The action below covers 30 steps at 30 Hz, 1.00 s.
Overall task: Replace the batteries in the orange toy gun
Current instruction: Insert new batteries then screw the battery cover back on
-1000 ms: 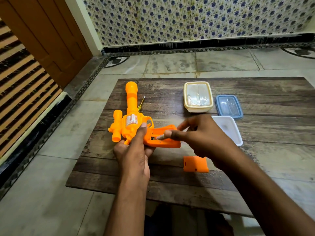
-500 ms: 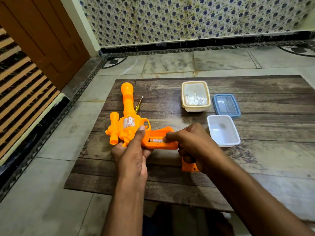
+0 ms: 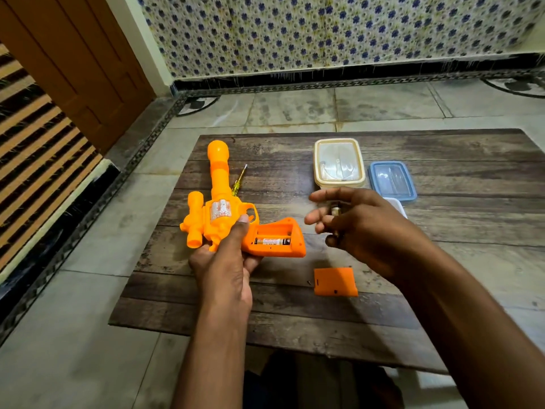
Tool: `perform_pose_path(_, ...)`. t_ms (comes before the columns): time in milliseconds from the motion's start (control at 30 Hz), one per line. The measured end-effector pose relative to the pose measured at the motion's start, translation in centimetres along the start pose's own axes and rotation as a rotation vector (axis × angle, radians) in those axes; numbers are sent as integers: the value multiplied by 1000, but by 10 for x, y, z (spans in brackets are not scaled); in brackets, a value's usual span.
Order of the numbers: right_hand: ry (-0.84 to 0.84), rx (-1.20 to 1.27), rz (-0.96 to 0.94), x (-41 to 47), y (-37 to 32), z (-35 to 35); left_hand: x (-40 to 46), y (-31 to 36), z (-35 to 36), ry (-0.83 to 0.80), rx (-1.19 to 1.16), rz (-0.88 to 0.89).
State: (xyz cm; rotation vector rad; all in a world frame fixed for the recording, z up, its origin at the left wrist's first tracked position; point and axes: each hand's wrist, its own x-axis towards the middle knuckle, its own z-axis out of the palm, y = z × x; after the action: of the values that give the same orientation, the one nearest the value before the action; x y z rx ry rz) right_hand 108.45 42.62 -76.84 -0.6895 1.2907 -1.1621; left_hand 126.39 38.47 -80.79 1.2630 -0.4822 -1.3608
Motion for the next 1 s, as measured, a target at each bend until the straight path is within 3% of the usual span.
perform_pose_path(267,105,-413,-451,2,9,9,0,-2,-2,6,43,19)
perform_pose_path(467,179,-514,-646,7,17,10,1,-6,-2,-7,102,35)
perform_pose_path(700,134,-462,-669,11,22,16,0,-6,0,4,118,50)
perform_pose_path(1000,70,-653,-671,7,19,16,0,-6,-1,3,125,44)
